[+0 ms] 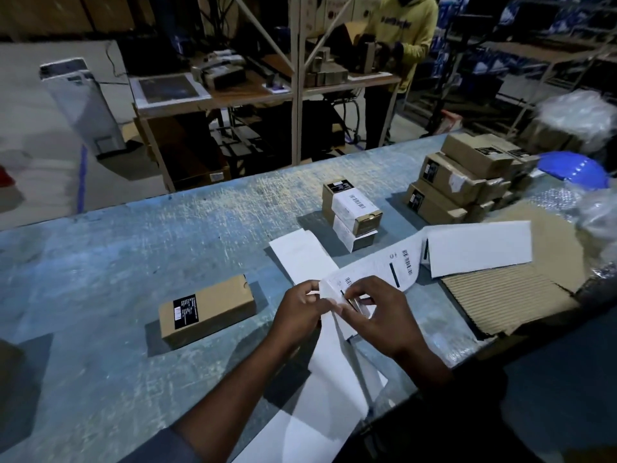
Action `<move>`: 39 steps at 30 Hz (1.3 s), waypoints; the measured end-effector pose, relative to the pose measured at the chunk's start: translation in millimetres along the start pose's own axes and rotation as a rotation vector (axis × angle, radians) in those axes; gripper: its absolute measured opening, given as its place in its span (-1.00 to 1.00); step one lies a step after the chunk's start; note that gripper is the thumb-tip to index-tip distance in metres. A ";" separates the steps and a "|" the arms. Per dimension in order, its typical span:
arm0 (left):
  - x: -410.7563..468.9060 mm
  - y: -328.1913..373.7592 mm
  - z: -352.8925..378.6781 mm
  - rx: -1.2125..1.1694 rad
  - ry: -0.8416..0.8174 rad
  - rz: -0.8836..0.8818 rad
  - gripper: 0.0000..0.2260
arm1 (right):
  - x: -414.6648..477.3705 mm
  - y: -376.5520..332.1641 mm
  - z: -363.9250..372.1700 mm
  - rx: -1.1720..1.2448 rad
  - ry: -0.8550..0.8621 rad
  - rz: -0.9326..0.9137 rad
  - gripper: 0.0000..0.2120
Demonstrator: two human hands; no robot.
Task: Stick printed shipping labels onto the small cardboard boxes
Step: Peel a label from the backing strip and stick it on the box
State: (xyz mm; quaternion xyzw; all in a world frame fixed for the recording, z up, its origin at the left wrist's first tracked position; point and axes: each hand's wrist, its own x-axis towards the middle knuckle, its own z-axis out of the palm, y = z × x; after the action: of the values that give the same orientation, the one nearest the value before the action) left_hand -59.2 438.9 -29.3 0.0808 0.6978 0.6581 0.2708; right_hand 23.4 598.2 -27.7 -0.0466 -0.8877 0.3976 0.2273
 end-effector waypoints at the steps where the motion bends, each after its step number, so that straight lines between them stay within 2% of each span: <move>1: -0.5 -1.0 -2.2 0.008 -0.003 -0.003 -0.68 | -1.2 0.4 1.3 -0.010 -0.008 0.005 -0.77; 11: -9.1 -7.2 -12.7 0.096 -0.003 -0.030 -0.75 | -4.1 -3.7 6.2 -0.015 -0.040 0.079 -0.86; 17: -12.3 -16.6 -16.7 0.024 -0.006 0.053 -0.82 | -4.0 -10.1 6.6 0.010 -0.054 0.094 -0.88; 19: -11.8 -19.1 -20.2 0.015 -0.009 0.074 -0.78 | -3.7 -12.2 6.6 0.012 -0.059 0.097 -0.89; 24: -14.9 -16.7 -25.9 0.062 -0.023 0.075 -0.83 | -4.7 -10.6 9.9 -0.063 -0.086 0.022 -0.86; 28: -17.5 -15.9 -29.5 0.079 0.001 0.083 -0.86 | -5.4 -13.2 13.6 -0.102 -0.101 -0.038 -0.91; 31: -18.2 -15.6 -33.1 0.089 0.007 0.082 -0.88 | -4.2 -16.0 15.2 -0.117 -0.113 -0.044 -0.91; 36: -19.2 -15.9 -37.6 0.110 -0.016 0.078 -0.86 | -2.8 -19.7 20.7 -0.162 -0.113 -0.014 -0.80; 39: -19.3 -15.5 -40.0 0.113 -0.017 0.080 -0.85 | -3.1 -19.9 22.4 -0.159 -0.108 0.004 -0.87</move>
State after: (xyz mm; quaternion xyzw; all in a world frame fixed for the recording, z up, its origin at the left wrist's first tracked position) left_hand -58.6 393.0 -39.5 0.1296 0.7277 0.6273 0.2451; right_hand 18.3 568.6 -27.3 -0.0444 -0.9273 0.3285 0.1738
